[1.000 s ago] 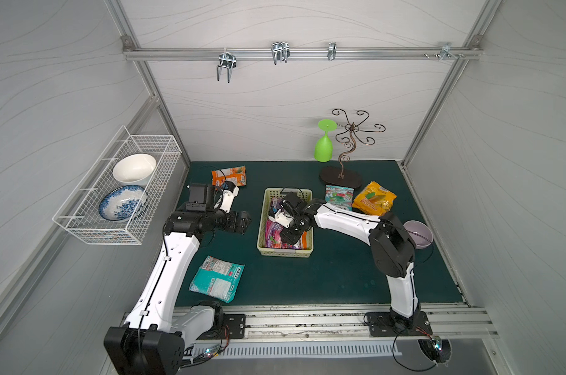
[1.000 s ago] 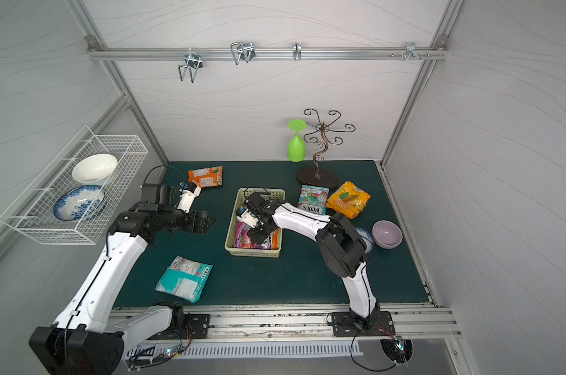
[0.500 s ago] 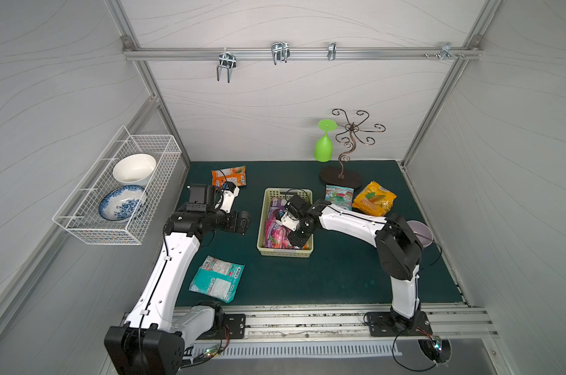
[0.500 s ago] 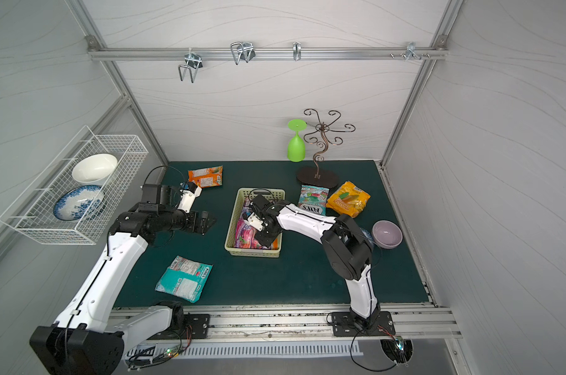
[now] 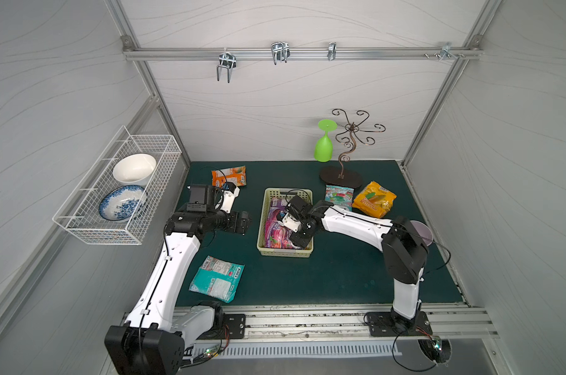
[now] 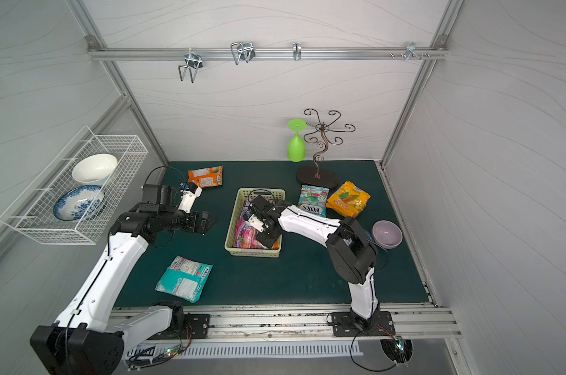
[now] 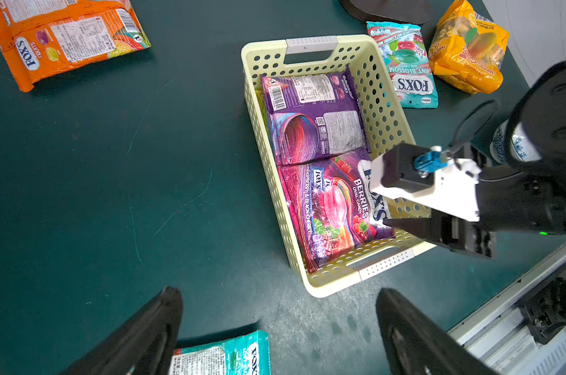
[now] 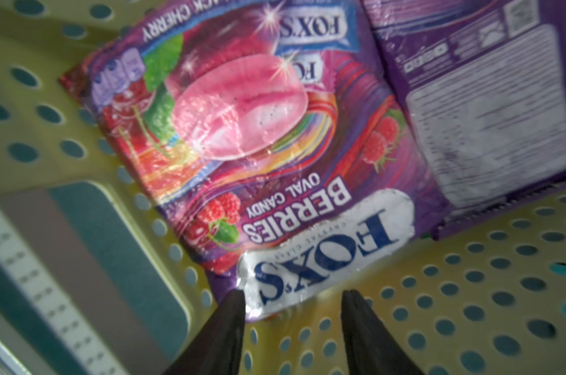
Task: Put the candies in the basket
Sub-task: Place the candy in the basket, then pick up the candy at the center of the board.
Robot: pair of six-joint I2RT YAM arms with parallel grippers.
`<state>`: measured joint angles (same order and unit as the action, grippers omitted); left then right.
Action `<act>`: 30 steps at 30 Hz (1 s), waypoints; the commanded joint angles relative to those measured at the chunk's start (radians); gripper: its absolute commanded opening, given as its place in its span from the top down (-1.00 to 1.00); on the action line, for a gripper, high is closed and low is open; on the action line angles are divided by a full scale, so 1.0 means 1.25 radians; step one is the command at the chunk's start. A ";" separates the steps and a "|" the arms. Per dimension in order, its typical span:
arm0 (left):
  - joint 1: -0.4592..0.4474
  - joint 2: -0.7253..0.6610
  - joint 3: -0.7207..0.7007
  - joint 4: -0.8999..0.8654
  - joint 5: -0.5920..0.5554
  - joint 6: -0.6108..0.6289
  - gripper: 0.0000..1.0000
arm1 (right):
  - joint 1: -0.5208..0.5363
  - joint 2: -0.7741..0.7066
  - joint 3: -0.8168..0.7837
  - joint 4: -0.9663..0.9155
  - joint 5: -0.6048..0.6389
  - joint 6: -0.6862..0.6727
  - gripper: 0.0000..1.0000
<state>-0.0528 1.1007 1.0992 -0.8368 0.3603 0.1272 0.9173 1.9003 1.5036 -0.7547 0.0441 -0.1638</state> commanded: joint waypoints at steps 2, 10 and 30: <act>0.005 -0.012 0.000 0.031 0.020 0.001 -0.95 | -0.028 -0.066 0.050 -0.064 0.017 0.061 -0.10; 0.005 -0.014 -0.002 0.032 0.028 0.003 -0.96 | -0.053 -0.039 0.134 -0.108 0.152 0.136 -0.23; 0.003 -0.029 0.004 0.018 0.020 0.010 -0.97 | -0.207 0.153 0.372 -0.214 0.338 0.330 -0.21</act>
<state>-0.0528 1.0832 1.0935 -0.8379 0.3759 0.1299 0.6712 2.0541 1.9415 -0.9749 0.4324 0.2016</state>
